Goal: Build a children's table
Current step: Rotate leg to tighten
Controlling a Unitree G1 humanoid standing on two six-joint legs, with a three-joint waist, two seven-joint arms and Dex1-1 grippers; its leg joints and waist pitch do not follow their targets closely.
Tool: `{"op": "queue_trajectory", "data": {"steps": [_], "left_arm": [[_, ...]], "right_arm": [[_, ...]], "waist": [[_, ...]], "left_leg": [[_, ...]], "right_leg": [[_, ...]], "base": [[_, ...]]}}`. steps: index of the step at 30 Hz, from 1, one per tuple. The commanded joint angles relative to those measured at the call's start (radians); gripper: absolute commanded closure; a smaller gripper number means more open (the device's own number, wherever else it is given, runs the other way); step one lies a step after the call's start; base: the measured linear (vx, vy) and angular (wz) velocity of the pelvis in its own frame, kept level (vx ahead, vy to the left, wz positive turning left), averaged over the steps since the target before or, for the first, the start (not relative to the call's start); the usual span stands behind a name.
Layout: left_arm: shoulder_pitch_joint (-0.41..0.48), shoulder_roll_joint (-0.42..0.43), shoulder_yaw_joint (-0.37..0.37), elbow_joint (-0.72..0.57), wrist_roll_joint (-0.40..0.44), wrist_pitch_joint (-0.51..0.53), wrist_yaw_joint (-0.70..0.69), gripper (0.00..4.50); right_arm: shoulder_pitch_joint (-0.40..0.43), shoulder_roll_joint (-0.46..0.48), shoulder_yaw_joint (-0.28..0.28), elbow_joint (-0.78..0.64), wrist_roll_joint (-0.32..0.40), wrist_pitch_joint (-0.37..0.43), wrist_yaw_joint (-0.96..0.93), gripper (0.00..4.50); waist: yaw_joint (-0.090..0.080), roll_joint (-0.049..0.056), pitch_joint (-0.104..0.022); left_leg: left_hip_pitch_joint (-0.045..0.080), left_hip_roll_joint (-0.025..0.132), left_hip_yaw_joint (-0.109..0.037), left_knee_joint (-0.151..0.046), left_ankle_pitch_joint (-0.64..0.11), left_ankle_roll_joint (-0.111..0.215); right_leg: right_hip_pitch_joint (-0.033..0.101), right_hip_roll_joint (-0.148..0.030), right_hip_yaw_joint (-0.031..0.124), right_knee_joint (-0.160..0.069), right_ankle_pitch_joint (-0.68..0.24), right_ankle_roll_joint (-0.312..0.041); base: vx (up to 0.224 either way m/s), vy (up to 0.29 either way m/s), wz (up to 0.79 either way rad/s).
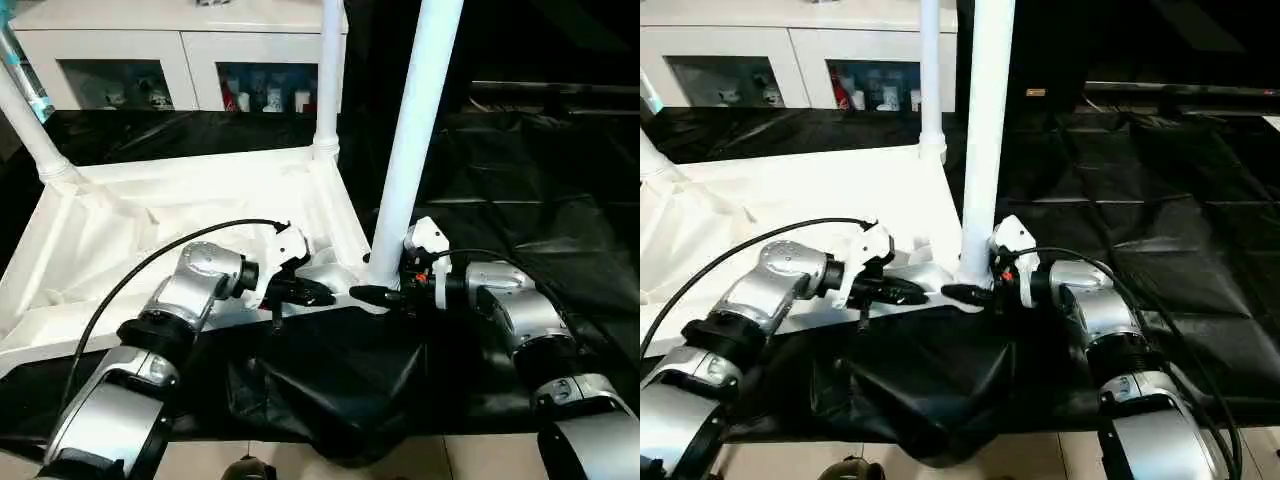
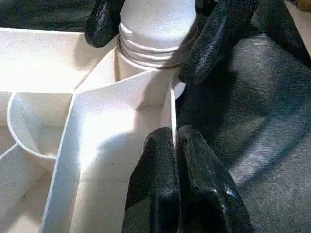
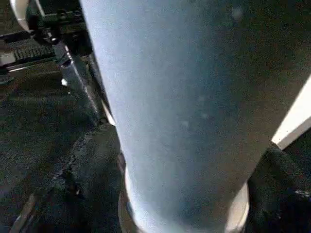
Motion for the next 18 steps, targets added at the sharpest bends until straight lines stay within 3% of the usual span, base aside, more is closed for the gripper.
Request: {"op": "queue_trajectory", "data": {"steps": [1, 5, 12, 15, 18], "left_arm": [[-0.019, -0.018, 0.001, -0.073, -0.055, -0.010, -0.033, 4.50], [-0.015, -0.009, 0.007, -0.078, -0.053, -0.010, -0.035, 4.50], [-0.005, -0.011, 0.013, -0.095, -0.045, 0.001, -0.019, 4.50], [-0.035, -0.044, 0.037, -0.045, -0.025, 0.004, 0.097, 4.50], [-0.081, -0.088, 0.057, 0.025, 0.003, 0.001, 0.241, 4.50]], "right_arm": [[0.015, 0.004, 0.034, -0.033, 0.001, 0.022, 0.039, 1.06], [0.020, 0.002, 0.034, -0.046, 0.012, 0.038, 0.050, 1.34], [0.034, 0.013, 0.034, -0.061, 0.013, 0.053, 0.044, 1.76], [0.031, 0.043, 0.017, -0.008, -0.030, 0.029, -0.104, 1.78], [-0.002, 0.098, -0.038, 0.096, -0.055, 0.021, -0.345, 1.79]], "waist": [[-0.004, -0.007, -0.078], [-0.002, -0.007, -0.081], [-0.003, -0.006, -0.080], [-0.006, -0.007, -0.079], [-0.014, -0.010, -0.076]], "left_leg": [[0.033, 0.039, -0.019, -0.067, -0.221, 0.040], [0.029, 0.037, -0.019, -0.064, -0.189, 0.051], [0.031, 0.038, -0.019, -0.065, -0.200, 0.047], [0.031, 0.037, -0.020, -0.066, -0.199, 0.035], [0.035, 0.032, -0.021, -0.067, -0.230, 0.015]], "right_leg": [[0.043, -0.083, 0.046, -0.076, -0.241, -0.213], [0.044, -0.082, 0.044, -0.069, -0.190, -0.224], [0.043, -0.082, 0.044, -0.071, -0.206, -0.220], [0.040, -0.084, 0.045, -0.073, -0.223, -0.214], [0.038, -0.087, 0.046, -0.082, -0.289, -0.199]], "base": [[0.000, 0.000, 0.00], [0.000, 0.000, 0.00], [0.000, 0.000, 0.00], [0.000, 0.000, 0.00], [0.000, 0.000, 0.00]]}}
